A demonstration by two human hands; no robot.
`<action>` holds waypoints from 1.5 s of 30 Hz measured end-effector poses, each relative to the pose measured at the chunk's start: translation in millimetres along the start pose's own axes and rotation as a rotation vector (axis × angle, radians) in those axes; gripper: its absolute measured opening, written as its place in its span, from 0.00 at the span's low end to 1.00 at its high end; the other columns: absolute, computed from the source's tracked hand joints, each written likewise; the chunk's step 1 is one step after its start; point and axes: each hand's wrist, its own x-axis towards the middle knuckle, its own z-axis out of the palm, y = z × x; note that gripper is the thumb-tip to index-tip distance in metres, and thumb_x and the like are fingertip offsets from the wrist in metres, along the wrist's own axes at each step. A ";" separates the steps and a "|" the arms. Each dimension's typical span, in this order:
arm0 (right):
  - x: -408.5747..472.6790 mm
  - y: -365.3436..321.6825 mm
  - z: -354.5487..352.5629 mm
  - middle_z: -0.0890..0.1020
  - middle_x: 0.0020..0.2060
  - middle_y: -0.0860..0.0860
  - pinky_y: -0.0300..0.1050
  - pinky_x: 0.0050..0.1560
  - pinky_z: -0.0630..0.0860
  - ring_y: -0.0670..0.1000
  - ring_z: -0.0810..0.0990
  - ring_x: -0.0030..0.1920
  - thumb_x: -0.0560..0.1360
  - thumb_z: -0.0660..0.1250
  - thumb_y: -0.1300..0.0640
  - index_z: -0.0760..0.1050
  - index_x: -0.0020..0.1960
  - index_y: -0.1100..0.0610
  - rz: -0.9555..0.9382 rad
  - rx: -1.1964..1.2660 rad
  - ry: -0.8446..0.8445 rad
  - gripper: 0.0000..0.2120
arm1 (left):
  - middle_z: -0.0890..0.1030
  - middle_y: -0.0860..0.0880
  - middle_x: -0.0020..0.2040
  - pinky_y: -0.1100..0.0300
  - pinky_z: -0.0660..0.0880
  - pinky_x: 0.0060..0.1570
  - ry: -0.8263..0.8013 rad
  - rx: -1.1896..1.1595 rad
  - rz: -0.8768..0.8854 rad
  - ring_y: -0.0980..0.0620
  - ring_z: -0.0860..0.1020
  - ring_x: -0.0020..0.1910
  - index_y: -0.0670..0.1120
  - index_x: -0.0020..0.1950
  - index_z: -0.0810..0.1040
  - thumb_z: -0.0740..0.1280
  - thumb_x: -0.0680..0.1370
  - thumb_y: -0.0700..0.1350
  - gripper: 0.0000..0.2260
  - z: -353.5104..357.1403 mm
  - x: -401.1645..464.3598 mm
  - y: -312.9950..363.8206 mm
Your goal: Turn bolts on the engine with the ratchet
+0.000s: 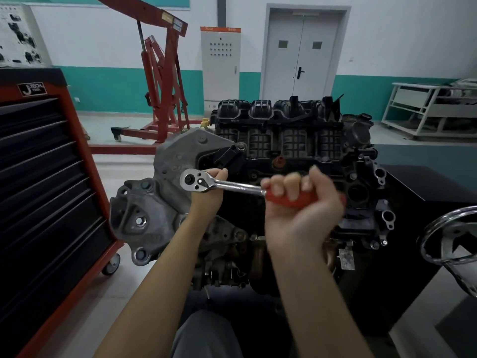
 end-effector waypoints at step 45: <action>-40.8 18.9 -22.1 0.67 0.22 0.51 0.49 0.43 0.74 0.51 0.72 0.27 0.70 0.60 0.56 0.67 0.23 0.55 -0.054 0.193 0.000 0.16 | 0.59 0.58 0.21 0.69 0.58 0.25 0.064 0.018 -0.004 0.59 0.58 0.21 0.48 0.26 0.57 0.69 0.77 0.44 0.26 6.7 -3.1 7.0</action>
